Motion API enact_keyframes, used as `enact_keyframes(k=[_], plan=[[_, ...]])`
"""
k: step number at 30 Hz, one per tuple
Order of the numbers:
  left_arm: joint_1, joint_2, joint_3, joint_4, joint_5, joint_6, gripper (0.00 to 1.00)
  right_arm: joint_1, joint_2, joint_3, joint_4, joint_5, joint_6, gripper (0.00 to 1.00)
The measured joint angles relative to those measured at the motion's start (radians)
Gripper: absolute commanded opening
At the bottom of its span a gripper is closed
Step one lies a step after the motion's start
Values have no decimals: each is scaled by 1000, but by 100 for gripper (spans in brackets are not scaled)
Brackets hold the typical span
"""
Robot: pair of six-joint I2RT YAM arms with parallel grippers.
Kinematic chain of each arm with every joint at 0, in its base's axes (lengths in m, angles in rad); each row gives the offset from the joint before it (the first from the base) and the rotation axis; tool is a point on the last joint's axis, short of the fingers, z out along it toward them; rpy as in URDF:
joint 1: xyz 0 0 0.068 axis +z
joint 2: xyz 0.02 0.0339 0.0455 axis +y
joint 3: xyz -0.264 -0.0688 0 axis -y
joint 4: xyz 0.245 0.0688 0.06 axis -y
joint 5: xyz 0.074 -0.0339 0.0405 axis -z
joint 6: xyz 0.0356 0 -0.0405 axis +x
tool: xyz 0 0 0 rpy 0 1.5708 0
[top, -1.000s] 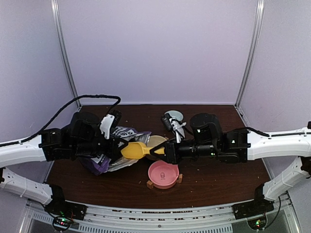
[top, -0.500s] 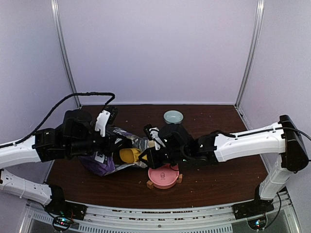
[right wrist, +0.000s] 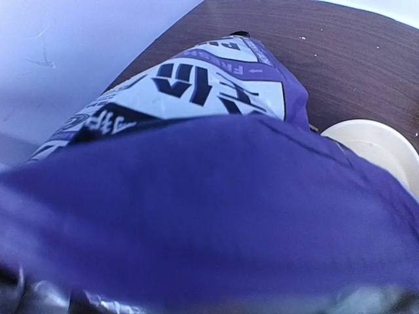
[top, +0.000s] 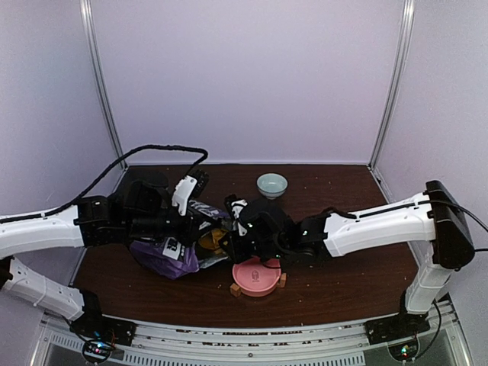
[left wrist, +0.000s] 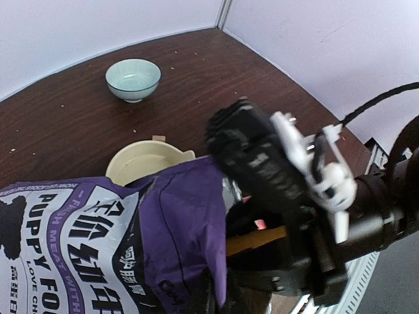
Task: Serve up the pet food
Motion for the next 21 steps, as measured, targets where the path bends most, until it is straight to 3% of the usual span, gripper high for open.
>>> enact_keyframes(k=[2, 3, 6, 9, 13, 21], plan=[[0, 21, 6, 8, 28, -4, 5, 0, 52, 19, 24, 25, -13, 13], [0, 25, 6, 11, 40, -7, 22, 0, 74, 26, 34, 35, -21, 13], [-2, 22, 11, 11, 64, -10, 59, -1, 113, 46, 55, 54, -34, 13], [-1, -8, 43, 4, 42, -10, 75, -5, 124, 52, 66, 69, -50, 14], [127, -95, 76, -44, 31, -29, 87, -7, 125, 52, 70, 71, -57, 14], [675, -113, -56, -85, 127, -53, 88, -7, 125, 51, 71, 71, -71, 14]])
